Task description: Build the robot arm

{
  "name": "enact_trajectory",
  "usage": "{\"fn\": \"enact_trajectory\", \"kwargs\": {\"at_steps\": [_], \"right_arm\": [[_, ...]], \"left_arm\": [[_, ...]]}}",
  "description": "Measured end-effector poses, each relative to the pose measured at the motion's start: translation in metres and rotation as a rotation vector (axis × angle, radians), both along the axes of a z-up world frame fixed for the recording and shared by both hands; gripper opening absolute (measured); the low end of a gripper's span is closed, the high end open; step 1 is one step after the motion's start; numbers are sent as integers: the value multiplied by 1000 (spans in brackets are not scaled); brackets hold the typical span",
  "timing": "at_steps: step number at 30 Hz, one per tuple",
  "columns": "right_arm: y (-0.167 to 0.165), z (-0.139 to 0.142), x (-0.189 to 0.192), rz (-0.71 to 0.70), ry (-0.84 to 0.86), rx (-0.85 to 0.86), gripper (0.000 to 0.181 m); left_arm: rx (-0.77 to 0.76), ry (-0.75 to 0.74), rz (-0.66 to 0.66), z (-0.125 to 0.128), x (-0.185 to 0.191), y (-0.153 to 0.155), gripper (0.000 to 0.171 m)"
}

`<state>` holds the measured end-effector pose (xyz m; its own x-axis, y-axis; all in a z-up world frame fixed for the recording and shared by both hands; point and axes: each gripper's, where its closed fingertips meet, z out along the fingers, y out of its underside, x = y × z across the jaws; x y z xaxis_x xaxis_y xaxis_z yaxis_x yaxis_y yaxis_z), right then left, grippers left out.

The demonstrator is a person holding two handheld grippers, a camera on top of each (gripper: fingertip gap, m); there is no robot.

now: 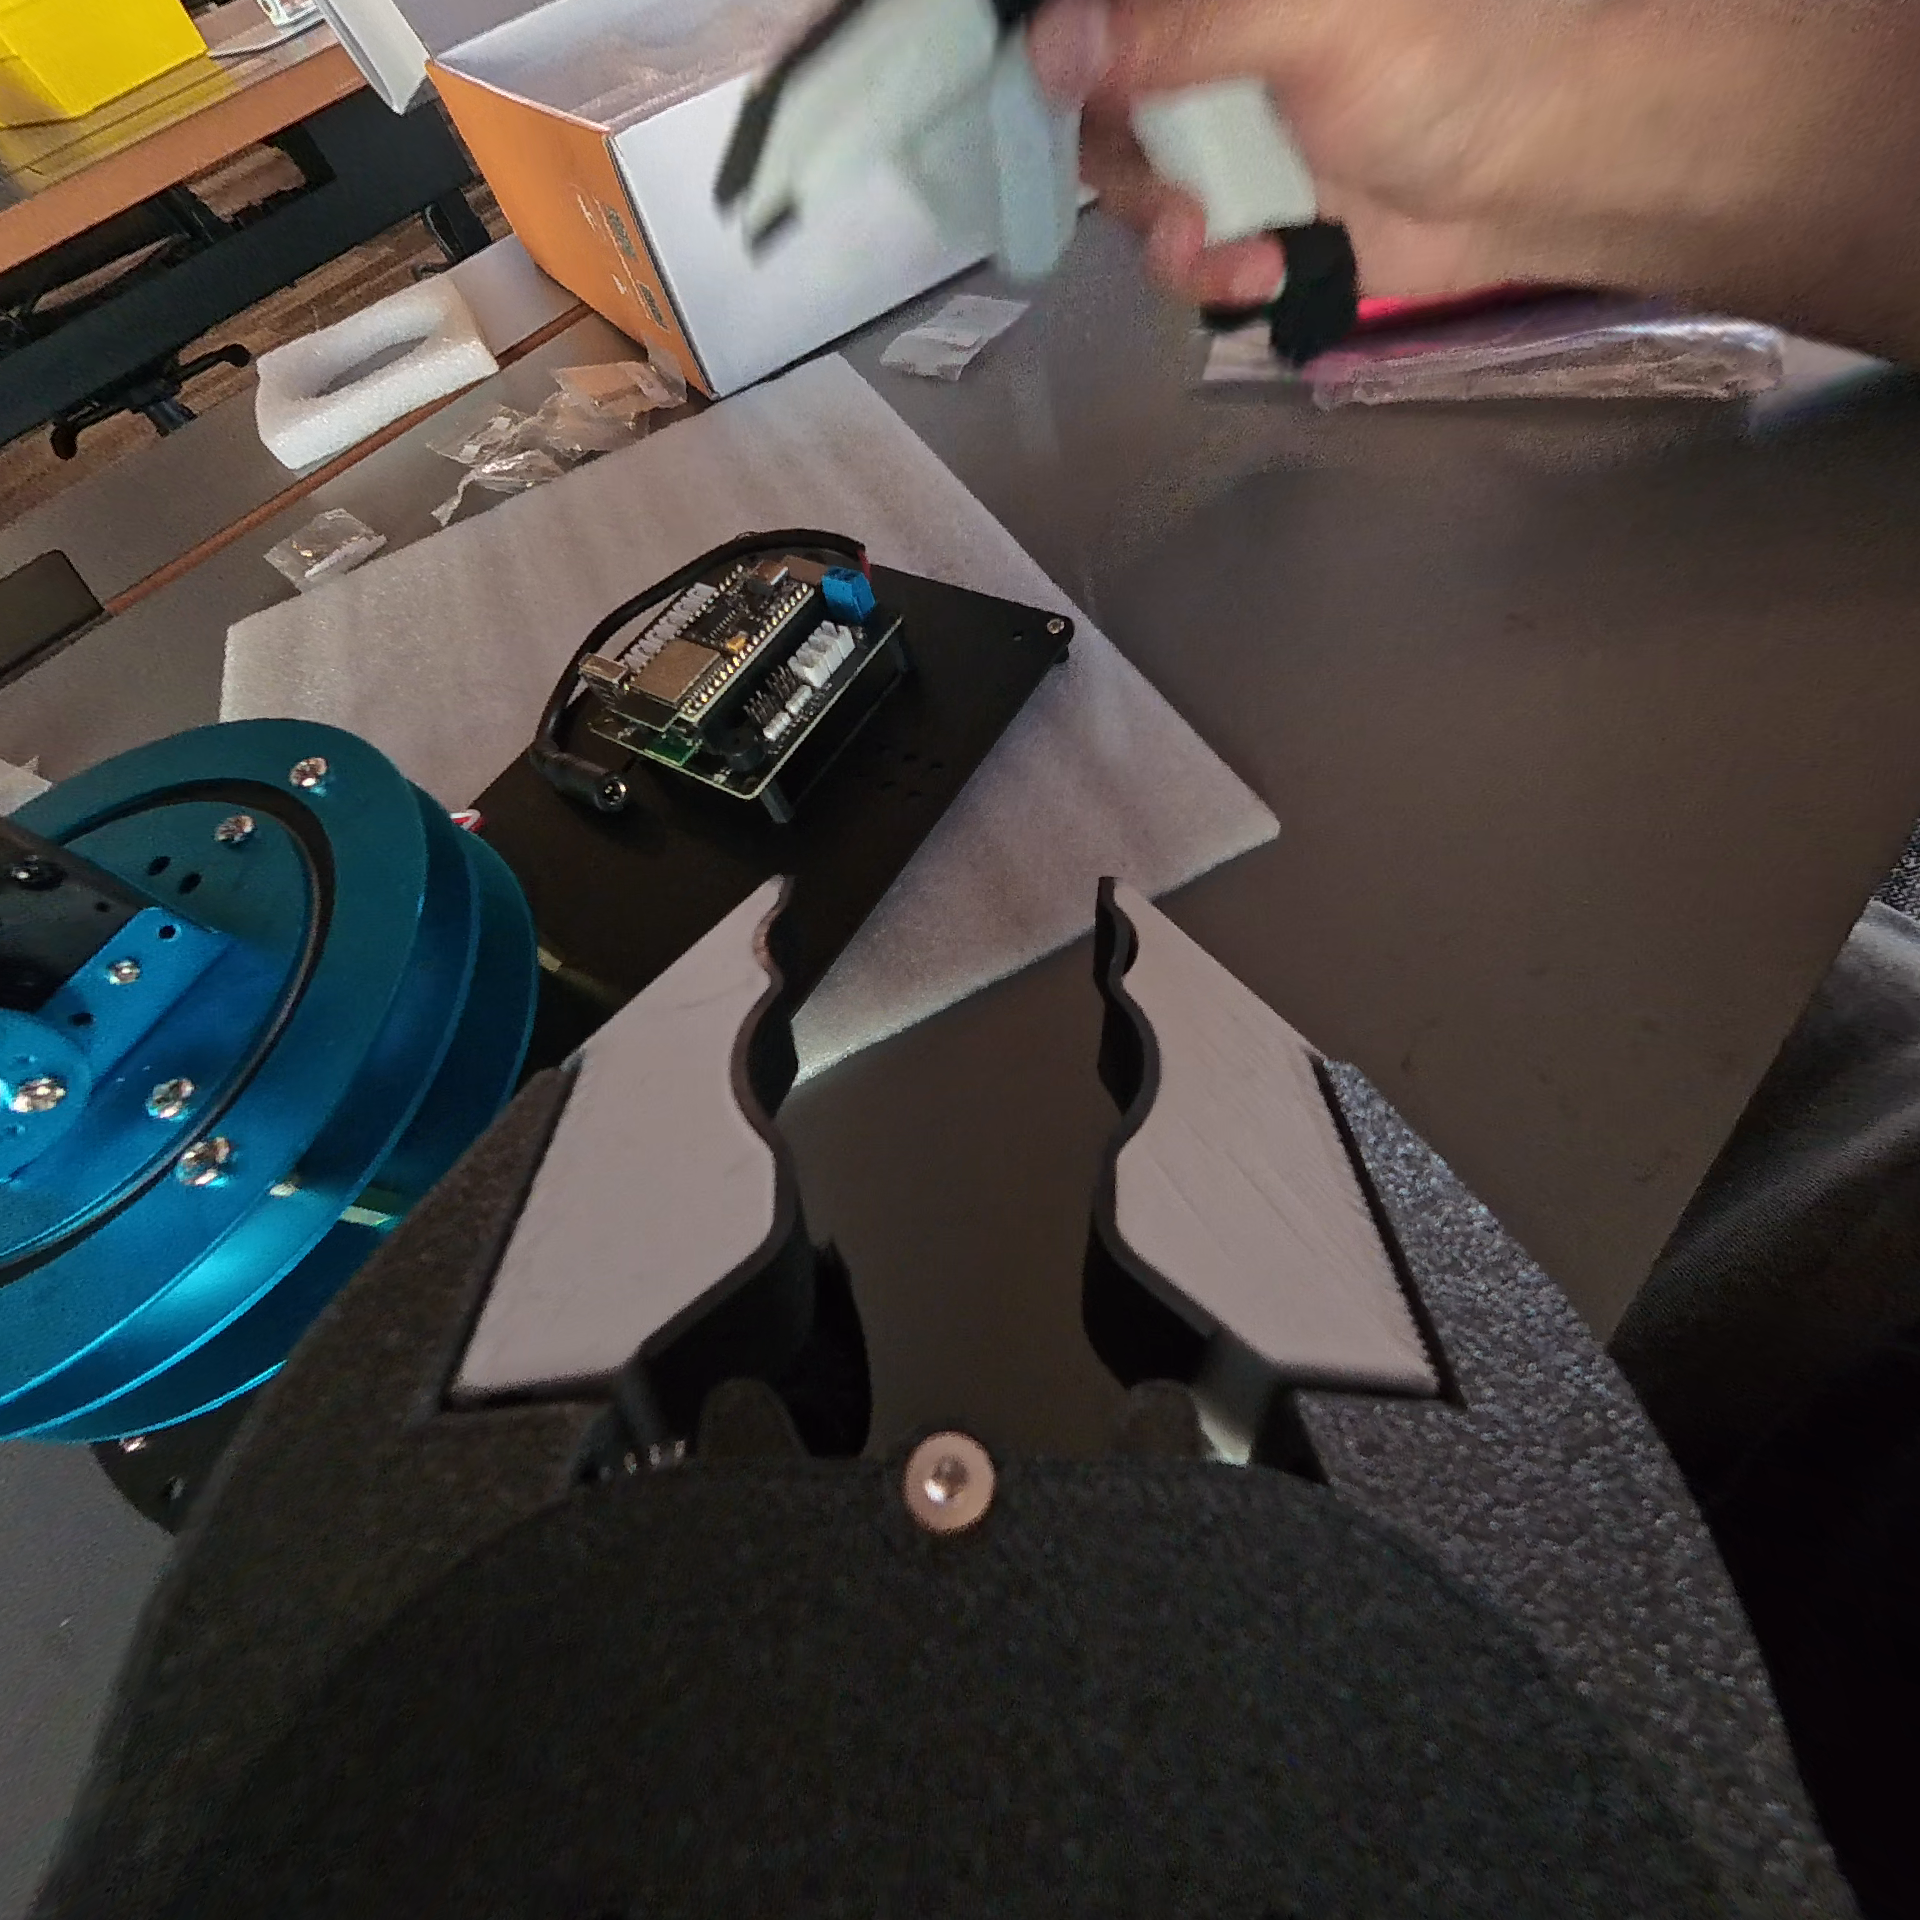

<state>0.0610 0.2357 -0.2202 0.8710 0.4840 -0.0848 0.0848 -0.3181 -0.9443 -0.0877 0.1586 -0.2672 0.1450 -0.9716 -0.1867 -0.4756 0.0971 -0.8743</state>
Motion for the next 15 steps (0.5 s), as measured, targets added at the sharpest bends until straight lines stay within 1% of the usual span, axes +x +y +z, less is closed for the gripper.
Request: {"fn": "enact_trajectory", "kwargs": {"at_steps": [1, 3, 4, 5, 7, 8, 9, 11, 13, 15], "right_arm": [[-7, 21, 7, -1, 25, 34, 32], [-34, 70, 36, -67, 93, 117, 31], [-52, 87, 52, -97, 100, 135, 29], [-72, 93, 69, -135, 67, 106, 30], [-114, 80, 112, -265, -97, -16, 30], [-137, 72, 134, -336, -176, -57, 27], [-160, 61, 149, -385, -214, -95, 25], [-205, 25, 160, -395, -193, -220, 26], [-240, -12, 161, -370, -145, -316, 30], [-260, -30, 147, -320, -57, -331, 31]], "left_arm": [[-3, 1, -1, 0, 0, 0, 56], [-12, 9, 0, -1, 0, 0, 56], [-10, 1, 2, 0, 0, 0, 55], [-12, -10, 3, 2, 0, 0, 52], [-46, -35, -23, 7, 2, -9, 49], [-67, -59, -49, 12, 4, -17, 49], [-88, -88, -78, 17, 7, -25, 49], [-128, -136, -142, 27, 18, -43, 48], [-157, -132, -242, 33, 35, -65, 48], [-158, -102, -349, 38, 57, -86, 48]]}}
